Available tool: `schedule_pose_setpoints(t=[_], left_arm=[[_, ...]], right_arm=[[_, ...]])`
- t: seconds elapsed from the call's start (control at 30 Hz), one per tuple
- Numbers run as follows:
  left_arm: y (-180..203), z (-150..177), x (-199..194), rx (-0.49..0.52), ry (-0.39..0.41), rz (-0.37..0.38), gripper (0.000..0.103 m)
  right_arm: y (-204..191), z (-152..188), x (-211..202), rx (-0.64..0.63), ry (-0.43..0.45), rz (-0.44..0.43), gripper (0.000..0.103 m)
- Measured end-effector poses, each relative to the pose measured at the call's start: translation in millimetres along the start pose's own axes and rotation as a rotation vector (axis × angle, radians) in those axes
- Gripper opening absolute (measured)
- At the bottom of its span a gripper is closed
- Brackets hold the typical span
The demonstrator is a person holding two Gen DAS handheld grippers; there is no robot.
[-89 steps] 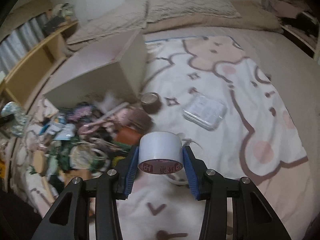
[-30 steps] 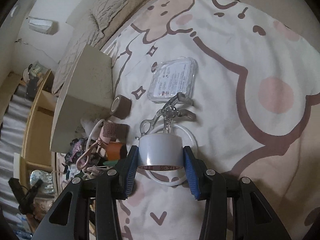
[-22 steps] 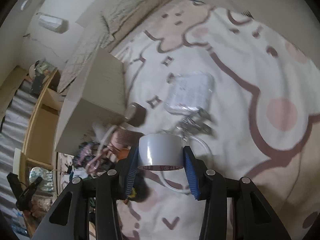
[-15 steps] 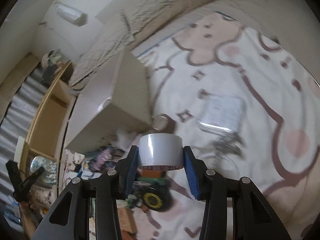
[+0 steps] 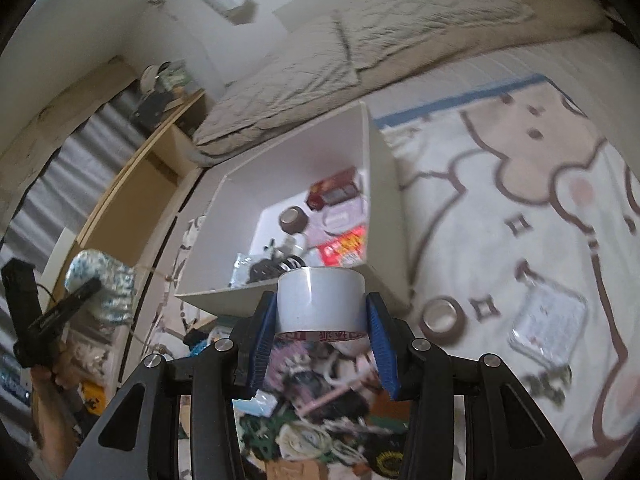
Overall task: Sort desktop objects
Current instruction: 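Lift the white tape roll with the right gripper while the left carries the pouch toward the box, then lower the floral pouch into the white box and open the left gripper while the right lowers the tape roll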
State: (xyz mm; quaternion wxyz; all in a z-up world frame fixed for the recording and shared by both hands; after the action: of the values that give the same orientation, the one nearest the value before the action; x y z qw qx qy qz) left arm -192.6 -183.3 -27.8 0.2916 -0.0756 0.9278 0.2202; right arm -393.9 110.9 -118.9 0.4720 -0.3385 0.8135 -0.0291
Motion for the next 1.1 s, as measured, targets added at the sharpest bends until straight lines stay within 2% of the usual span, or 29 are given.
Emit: schedule_pose_setpoints(t=[0.2, 0.37, 0.7, 0.87, 1.1], left_arm=[[14.9, -34.6, 14.4, 0.045, 0.058, 0.002, 0.006], [15.1, -67.3, 35.4, 0.059, 0.087, -0.028, 0.006], [13.1, -106.2, 98.5, 0.114, 0.094, -0.071, 0.006], [-0.4, -102.8, 142.5, 0.123, 0.043, -0.138, 0.006], [-28.7, -73.7, 199.3, 0.135, -0.098, -0.260, 0.006]], right_arm=[[-23.4, -19.2, 3.1, -0.053, 0.017, -0.019, 0.045], [-38.3, -34.7, 5.8, -0.092, 0.033, -0.024, 0.045], [-59.0, -56.9, 26.2, -0.180, 0.041, -0.002, 0.045], [-62.1, -58.3, 39.8, -0.197, 0.023, -0.002, 0.045], [-67.7, -56.1, 59.8, -0.218, -0.009, 0.007, 0.045]])
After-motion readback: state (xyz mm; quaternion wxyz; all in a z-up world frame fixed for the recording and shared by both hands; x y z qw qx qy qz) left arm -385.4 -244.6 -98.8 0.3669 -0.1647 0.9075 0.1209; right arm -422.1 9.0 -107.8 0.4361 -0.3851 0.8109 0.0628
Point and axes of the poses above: each gripper's, at about its wrist camera, not at the fingertips, and x roughly the way its jaws point, y to its right, z to its underside, the point moved 6 cm from there along x, roughly the way its jaws point, and after that the axes turned 14 degrees about z, right-handed, at the moved point
